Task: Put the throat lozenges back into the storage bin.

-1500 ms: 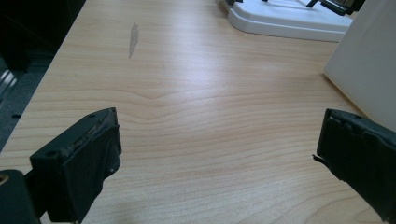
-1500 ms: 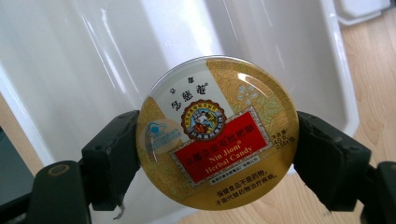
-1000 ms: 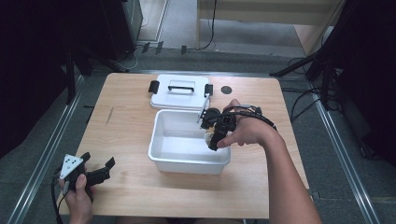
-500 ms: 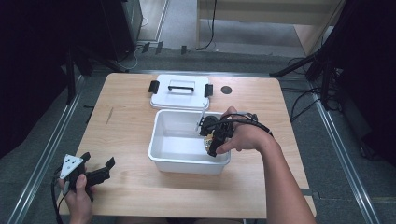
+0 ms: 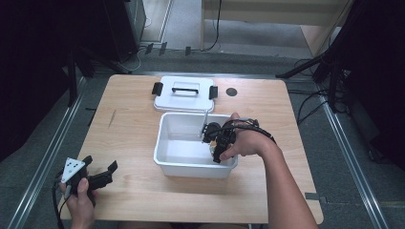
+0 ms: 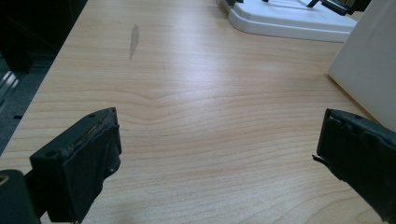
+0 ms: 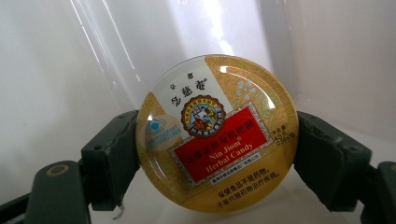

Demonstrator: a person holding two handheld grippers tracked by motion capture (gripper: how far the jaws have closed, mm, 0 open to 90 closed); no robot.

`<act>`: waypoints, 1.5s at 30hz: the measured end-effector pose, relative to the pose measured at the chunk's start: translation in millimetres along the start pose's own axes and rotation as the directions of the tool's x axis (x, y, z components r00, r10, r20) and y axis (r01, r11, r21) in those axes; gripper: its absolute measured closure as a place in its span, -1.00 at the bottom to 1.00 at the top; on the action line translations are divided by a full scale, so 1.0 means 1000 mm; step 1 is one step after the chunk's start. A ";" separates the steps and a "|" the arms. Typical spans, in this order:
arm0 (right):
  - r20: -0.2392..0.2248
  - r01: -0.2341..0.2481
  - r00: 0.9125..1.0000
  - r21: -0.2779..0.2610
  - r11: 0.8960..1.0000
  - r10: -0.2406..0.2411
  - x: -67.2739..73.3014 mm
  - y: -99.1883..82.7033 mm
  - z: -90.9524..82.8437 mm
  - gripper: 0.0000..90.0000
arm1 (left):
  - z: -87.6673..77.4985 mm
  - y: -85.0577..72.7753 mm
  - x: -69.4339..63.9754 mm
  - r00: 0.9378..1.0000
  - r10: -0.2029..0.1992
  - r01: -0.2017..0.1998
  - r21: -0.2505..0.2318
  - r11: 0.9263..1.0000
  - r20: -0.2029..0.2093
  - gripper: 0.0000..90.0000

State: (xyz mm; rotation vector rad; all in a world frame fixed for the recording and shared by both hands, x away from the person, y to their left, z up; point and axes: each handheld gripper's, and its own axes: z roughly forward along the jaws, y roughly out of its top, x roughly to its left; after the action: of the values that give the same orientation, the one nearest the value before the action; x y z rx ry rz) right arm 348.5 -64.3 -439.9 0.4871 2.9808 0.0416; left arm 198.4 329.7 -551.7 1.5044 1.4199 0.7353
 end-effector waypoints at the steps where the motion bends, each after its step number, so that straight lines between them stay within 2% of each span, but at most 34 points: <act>1: 0.001 -0.004 1.000 0.006 1.000 0.004 0.000 0.000 0.001 -0.54 | 0.000 0.000 0.000 1.000 0.000 0.000 0.000 1.000 0.000 -1.00; 14: 0.029 0.008 1.000 0.027 1.000 -0.008 0.002 0.001 0.002 -0.54 | 0.000 0.000 0.000 1.000 -0.001 0.001 -0.001 1.000 0.000 -1.00; 18: 0.038 0.003 0.999 0.027 1.000 -0.004 0.001 0.001 0.002 -0.45 | 0.000 0.000 0.000 1.000 0.000 0.000 -0.001 1.000 0.000 -1.00; 23: 0.025 -0.022 0.999 0.012 1.000 0.022 0.000 0.000 -0.002 -0.31 | 0.000 0.000 0.000 1.000 0.000 0.000 0.000 1.000 0.000 -1.00; 28: 0.007 -0.051 0.999 -0.034 0.998 0.051 -0.001 -0.001 -0.016 -0.24 | 0.000 0.000 0.000 1.000 0.001 -0.001 -0.001 1.000 0.000 -1.00; 31: 0.020 -0.050 0.998 -0.046 0.998 0.051 -0.001 -0.001 -0.026 -0.24 | 0.000 0.000 0.000 1.000 0.001 -0.001 -0.001 1.000 -0.002 -1.00; 38: 0.018 -0.058 0.998 -0.088 0.994 0.060 -0.001 -0.006 -0.053 -0.23 | 0.000 0.000 0.000 1.000 0.001 -0.001 -0.001 1.000 -0.002 -1.00; 45: 0.007 -0.138 0.990 -0.137 0.981 0.140 -0.009 -0.024 -0.074 -0.25 | 0.000 0.000 -0.001 1.000 0.001 -0.001 0.000 1.000 -0.002 -1.00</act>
State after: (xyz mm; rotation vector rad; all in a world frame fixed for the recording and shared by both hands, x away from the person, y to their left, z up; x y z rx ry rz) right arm 340.5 -90.5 -366.3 0.6740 2.8971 0.2503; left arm 198.5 329.2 -551.7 1.5046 1.4210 0.7380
